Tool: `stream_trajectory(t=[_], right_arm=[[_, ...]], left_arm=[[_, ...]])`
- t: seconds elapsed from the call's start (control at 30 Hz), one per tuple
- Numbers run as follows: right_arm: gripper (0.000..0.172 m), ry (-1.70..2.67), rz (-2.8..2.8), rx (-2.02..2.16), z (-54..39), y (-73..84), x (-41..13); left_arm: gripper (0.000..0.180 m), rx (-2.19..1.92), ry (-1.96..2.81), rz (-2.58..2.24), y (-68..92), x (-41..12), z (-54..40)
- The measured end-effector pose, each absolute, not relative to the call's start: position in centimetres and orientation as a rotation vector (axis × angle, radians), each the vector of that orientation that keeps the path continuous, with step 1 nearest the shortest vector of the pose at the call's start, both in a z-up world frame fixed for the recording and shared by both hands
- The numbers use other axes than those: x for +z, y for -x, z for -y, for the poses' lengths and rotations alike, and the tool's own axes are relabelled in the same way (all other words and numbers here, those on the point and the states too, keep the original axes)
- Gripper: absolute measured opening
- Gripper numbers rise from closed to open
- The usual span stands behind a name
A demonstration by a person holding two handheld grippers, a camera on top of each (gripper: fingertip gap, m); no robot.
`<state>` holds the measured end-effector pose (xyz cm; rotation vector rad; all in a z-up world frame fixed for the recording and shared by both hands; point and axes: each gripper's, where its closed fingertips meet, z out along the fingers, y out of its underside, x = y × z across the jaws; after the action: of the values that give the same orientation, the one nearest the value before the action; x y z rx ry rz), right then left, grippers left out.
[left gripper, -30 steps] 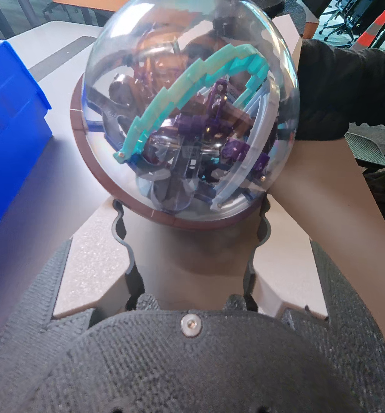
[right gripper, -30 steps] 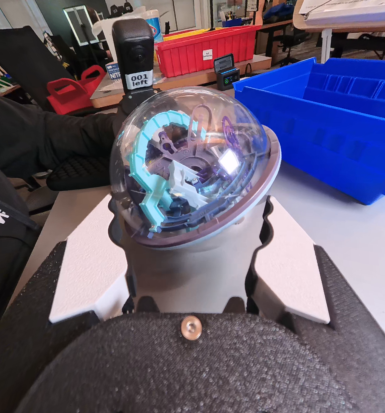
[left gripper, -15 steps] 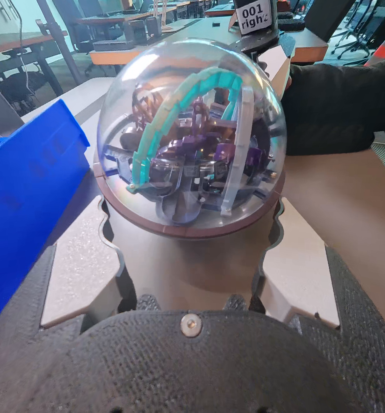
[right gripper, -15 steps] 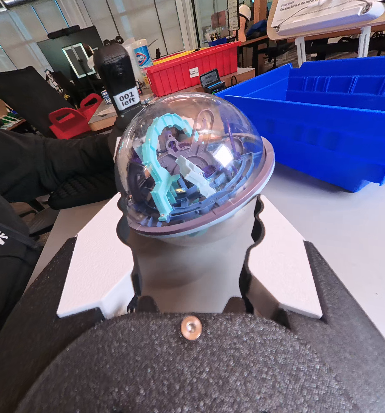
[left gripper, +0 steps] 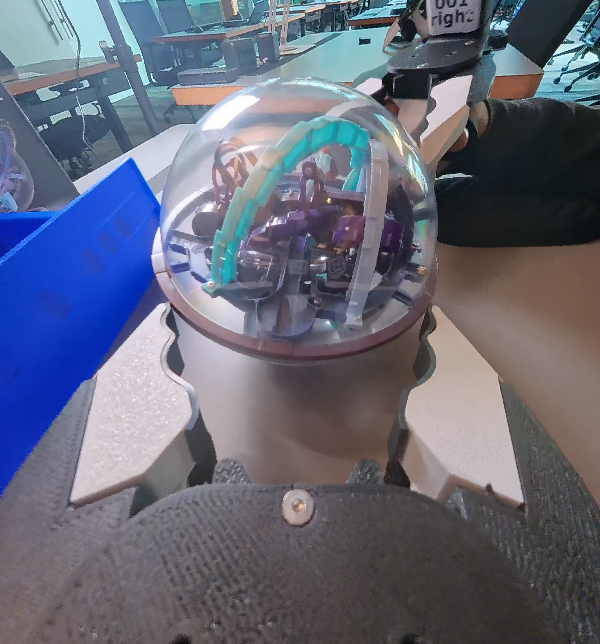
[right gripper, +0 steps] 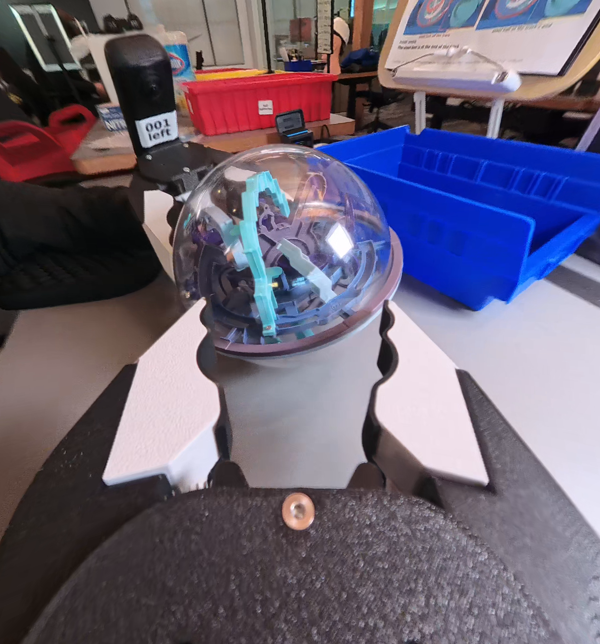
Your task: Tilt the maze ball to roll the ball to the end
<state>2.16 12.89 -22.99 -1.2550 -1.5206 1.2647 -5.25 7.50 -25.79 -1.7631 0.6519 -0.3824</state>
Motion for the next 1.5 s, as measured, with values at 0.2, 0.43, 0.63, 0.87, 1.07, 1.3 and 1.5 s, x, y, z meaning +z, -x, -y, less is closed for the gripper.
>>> stream_trajectory(t=[0.2,0.43,0.63,0.87,1.07,1.3,1.5], right_arm=[[0.117,1.120,1.606,1.012,-11.4,-2.3,-23.6],[0.133,1.123,1.627,0.830,-11.3,-0.6,-25.5],[0.128,1.102,1.633,0.825,-11.4,-0.7,-25.7],[0.124,1.040,1.655,0.809,-10.8,-0.9,-25.4],[0.115,1.019,1.640,0.854,-10.4,-1.0,-24.8],[0.118,1.050,1.652,0.811,-10.7,-0.9,-25.4],[0.139,1.181,1.628,0.839,-9.9,0.0,-25.6]], left_arm=[[0.134,-0.380,1.758,-0.643,5.2,-25.7,-7.5],[0.133,-0.387,1.760,-0.596,5.0,-25.3,-8.0],[0.128,-0.424,1.704,-0.608,5.1,-24.7,-7.3],[0.143,-0.529,1.612,-0.619,5.0,-23.4,-7.5],[0.146,-0.539,1.636,-0.650,4.8,-24.3,-8.7],[0.145,-0.521,1.666,-0.618,4.7,-24.4,-8.6],[0.145,-0.445,1.703,-0.592,4.9,-24.7,-8.8]])
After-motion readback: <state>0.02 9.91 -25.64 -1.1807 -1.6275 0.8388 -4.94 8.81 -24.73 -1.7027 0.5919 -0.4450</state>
